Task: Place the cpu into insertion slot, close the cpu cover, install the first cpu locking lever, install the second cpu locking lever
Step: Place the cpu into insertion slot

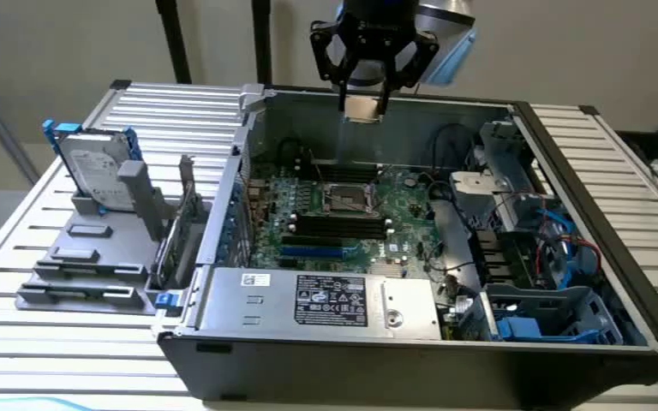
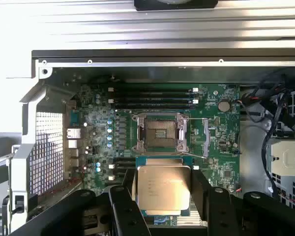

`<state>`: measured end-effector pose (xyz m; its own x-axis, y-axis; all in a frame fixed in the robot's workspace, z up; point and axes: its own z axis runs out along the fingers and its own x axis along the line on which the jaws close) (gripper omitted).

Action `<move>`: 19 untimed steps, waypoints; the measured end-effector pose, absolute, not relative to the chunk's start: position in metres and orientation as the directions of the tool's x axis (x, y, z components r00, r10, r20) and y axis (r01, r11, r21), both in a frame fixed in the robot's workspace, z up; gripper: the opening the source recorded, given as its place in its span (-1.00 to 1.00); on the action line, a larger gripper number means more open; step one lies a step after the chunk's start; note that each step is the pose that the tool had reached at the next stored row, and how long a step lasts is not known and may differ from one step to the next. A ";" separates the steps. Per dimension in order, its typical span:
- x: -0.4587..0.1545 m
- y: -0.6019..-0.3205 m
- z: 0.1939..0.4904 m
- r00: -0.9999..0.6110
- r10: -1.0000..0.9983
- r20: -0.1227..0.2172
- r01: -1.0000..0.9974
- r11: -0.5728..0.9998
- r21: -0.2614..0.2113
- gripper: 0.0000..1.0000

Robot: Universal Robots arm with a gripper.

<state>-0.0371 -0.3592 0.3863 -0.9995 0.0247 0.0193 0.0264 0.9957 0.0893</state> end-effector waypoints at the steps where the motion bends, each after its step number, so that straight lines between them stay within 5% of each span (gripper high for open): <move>1: -0.037 -0.359 0.386 -1.000 0.025 0.019 0.026 0.996 0.089 0.08; 19: -0.037 -0.348 0.382 -1.000 0.025 0.019 0.026 0.996 0.084 0.08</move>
